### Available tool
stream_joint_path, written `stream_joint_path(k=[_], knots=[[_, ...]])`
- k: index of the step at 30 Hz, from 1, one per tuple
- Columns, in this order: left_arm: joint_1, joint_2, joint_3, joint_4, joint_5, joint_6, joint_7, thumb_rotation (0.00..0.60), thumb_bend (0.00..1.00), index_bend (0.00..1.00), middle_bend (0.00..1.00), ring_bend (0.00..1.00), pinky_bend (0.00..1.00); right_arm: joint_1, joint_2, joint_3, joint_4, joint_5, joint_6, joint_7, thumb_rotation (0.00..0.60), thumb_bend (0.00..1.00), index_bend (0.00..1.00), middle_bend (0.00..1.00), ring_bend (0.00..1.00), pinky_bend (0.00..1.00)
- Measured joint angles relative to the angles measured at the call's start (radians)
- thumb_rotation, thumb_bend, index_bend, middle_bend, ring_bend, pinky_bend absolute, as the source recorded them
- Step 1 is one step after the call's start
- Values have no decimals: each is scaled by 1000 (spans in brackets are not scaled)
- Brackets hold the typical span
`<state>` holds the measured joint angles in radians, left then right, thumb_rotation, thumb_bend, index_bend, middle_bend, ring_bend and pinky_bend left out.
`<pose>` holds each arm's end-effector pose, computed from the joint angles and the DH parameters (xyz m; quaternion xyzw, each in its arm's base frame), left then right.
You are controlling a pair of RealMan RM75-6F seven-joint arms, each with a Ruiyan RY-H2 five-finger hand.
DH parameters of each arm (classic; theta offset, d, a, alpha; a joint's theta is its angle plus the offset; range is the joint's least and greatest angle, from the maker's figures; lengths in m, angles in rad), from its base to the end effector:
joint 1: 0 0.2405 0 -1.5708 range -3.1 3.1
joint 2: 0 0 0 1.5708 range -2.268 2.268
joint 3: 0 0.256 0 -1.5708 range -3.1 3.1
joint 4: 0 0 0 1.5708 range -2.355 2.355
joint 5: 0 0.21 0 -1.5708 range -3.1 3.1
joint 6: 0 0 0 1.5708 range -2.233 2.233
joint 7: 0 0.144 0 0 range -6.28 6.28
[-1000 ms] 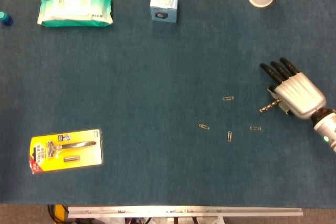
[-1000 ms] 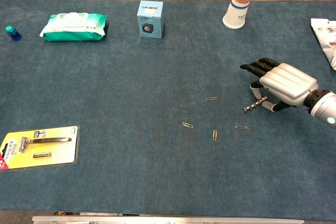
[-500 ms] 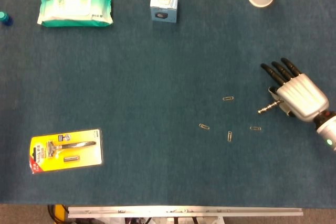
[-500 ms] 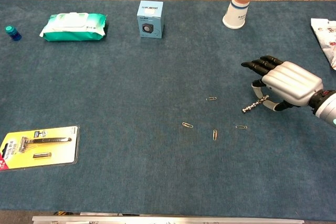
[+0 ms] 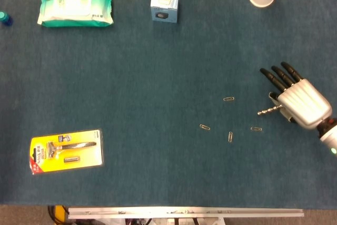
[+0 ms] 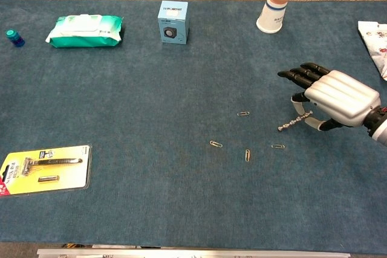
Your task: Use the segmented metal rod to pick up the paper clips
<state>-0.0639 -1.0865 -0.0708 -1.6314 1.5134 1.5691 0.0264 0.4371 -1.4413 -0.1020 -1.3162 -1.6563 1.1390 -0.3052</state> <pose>-0.3048 0.1781 0.1809 -0.5803 -0.3478 -0.4058 0.6145 -0.2703 -0.2397 0.0070 0.8402 -0.2171 0.2714 0.4162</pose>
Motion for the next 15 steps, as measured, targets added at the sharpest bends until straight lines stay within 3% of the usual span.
stream_joint_path(k=[15], knots=[[4,6,-6,0,-5,8,-10,600,255,540,462,382,609,-18,48,-23,-102,-44,23,-53,600,305,607,25,0,11]])
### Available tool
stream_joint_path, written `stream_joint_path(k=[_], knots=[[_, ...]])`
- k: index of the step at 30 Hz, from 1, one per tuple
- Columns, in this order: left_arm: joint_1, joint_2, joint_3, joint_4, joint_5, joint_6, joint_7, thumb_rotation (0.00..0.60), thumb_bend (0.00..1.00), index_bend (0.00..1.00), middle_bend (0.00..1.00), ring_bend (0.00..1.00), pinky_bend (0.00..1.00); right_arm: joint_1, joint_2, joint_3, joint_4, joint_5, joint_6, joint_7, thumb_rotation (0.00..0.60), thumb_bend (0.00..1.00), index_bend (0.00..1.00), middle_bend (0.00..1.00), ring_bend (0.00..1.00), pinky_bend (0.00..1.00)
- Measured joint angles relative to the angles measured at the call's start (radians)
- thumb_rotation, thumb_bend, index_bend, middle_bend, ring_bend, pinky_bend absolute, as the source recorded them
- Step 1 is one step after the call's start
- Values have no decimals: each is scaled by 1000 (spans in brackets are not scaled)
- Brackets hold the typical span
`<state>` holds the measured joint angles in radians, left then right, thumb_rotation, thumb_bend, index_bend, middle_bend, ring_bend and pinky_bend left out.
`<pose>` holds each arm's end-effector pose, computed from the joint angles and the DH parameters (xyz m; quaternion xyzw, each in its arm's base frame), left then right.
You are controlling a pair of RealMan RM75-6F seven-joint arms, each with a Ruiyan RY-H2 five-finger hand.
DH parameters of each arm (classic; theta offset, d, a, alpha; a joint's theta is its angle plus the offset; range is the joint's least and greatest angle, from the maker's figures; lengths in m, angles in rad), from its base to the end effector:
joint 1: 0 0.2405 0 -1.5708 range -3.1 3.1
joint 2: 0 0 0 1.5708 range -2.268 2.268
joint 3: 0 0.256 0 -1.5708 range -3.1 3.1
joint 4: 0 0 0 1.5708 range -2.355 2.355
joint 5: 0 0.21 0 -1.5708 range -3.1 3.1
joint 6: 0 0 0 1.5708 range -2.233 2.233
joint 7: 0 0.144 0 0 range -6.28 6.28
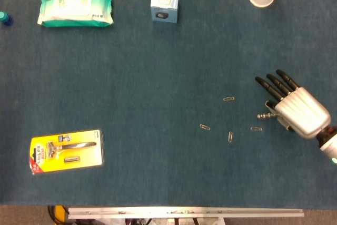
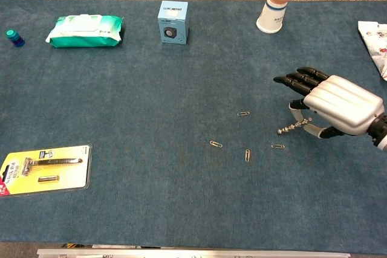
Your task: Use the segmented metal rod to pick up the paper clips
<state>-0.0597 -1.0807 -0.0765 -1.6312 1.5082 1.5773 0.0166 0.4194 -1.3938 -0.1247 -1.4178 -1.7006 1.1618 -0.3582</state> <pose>-0.3056 0.1778 0.1849 -0.5745 -0.3468 -0.4091 0.6183 -0.2573 -0.2207 0.0132 0.8486 -0.2033 0.2807 0.3996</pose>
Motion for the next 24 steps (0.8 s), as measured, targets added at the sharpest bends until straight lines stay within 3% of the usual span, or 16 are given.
stream_joint_path(k=[24], knots=[[0,-1,-7,1,-13,-2,4,600,255,539,462,382,609,-24,34,-34,-51,-72,26,-3,600,305,607,25,0,11]])
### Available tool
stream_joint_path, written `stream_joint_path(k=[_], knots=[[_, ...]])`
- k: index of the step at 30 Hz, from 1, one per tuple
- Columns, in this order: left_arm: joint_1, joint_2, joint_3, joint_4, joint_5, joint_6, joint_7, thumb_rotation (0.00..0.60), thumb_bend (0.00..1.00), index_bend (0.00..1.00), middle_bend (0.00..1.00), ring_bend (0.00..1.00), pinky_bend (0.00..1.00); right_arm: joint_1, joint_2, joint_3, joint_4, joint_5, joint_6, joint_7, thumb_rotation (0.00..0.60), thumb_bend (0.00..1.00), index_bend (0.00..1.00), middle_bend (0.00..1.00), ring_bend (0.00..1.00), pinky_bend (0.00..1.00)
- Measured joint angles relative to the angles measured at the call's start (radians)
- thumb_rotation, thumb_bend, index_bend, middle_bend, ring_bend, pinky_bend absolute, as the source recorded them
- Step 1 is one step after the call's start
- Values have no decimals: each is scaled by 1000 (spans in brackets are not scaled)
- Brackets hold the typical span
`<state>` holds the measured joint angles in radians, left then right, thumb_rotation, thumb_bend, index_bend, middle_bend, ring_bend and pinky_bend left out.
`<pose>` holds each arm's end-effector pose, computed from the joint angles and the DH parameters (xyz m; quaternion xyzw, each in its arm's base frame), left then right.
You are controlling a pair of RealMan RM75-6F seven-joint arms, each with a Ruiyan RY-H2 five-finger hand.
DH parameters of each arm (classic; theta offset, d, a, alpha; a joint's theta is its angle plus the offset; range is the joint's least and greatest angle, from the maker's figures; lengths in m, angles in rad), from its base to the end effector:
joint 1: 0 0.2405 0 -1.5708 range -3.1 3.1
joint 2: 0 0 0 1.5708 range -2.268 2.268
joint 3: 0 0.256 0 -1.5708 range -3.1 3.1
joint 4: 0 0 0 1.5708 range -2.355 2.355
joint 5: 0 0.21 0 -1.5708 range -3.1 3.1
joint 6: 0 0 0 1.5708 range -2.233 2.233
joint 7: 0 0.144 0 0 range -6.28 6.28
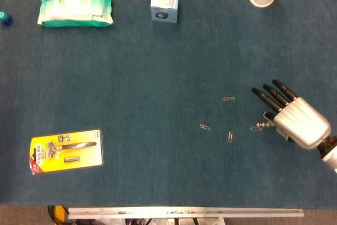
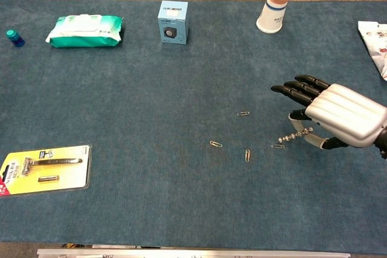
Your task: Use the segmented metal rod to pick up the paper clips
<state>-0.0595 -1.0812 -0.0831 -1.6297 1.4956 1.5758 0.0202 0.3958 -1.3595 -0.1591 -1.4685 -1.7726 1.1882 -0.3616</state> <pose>-0.3071 0.1791 0.1864 -0.5704 -0.3467 -0.4070 0.6236 -0.2523 -0.1999 0.0180 0.8581 -0.1945 0.2904 0.3761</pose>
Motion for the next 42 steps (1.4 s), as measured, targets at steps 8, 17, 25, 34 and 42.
stream_joint_path(k=[8,17,25,34,42], knots=[[2,4,-3,-1,-2,4,-6,600,255,539,462,382,610,0,-6,-3,1,-5,-16,-1,600,305,607,25,0,11],[5,7,-8,-2,-9,10,-8,600,255,539,462,382,609,7,-6,0,-26,-32,-14,-8,600,305,607,25,0,11],[12,13,-11,-9,-9,24,-8,600,255,539,462,382,609,21,-11,4,-53,-58,-22,-22,600,305,608,25,0,11],[15,21,-16,-11,-17,25,-21,600,255,540,462,382,610,42,-26,19,-71,-65,-49,-37,600,305,613,25,0,11],[24,32,-24,-17,-31,37,-25,600,255,541,462,382,610,57,-38,28,-74,-57,-70,-37,600,305,614,25,0,11]])
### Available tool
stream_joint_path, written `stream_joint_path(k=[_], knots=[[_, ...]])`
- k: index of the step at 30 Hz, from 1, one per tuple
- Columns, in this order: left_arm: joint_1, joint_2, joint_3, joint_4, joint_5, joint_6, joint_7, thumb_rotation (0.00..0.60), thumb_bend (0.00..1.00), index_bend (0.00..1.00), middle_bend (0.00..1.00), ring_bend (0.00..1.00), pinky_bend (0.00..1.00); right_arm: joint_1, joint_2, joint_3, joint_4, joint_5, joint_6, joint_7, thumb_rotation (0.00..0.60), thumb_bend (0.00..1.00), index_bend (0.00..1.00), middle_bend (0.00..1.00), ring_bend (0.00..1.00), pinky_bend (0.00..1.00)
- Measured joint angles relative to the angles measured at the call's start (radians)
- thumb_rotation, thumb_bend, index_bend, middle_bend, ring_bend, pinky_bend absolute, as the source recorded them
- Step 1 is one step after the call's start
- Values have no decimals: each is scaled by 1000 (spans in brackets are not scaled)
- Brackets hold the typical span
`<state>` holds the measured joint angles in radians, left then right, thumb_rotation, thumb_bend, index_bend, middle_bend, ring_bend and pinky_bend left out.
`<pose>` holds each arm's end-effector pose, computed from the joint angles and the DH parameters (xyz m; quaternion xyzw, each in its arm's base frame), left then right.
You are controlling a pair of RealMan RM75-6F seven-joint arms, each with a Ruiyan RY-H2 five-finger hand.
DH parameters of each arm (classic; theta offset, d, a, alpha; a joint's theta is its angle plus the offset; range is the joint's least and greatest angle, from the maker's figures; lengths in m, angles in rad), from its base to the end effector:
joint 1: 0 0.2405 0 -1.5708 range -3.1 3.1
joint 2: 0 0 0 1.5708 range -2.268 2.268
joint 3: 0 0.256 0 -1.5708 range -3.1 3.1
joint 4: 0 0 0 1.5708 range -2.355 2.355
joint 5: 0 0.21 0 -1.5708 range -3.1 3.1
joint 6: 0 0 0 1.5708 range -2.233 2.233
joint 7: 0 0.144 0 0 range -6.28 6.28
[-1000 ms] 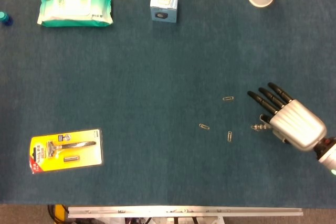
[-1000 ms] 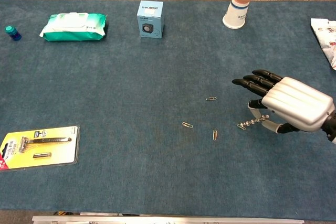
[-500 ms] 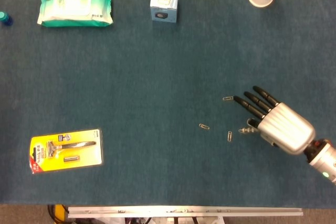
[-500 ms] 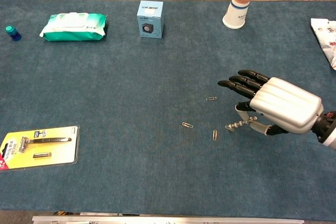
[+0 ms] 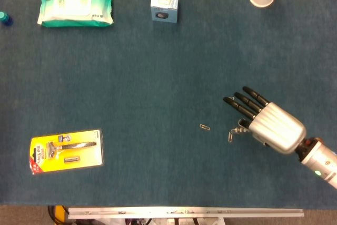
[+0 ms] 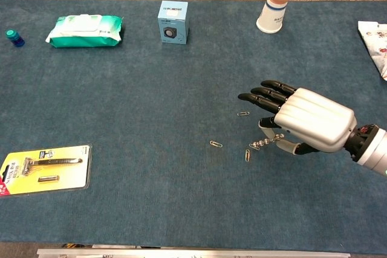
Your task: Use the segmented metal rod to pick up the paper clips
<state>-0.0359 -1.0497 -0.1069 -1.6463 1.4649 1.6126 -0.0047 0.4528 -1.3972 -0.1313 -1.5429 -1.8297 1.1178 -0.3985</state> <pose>-0.3094 0.1753 0.2047 -0.5433 -0.3425 -0.4158 0.6439 -0.2102 -0.2004 -0.0032 0.8742 -0.1654 0.3232 0.3224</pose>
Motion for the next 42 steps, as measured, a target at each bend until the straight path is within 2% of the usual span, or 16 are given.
stream_joint_path(k=[28,42], knots=[[22,26,-24,-3,-33,24,-37,600,255,543,462,384,609,22,-31,5,15,17,-26,15,600,305,615,25,0,11],[22,24,-25,-4,-34,19,-33,600,255,543,462,384,609,27,-17,52,17,51,5,20,600,305,619,26,0,11]])
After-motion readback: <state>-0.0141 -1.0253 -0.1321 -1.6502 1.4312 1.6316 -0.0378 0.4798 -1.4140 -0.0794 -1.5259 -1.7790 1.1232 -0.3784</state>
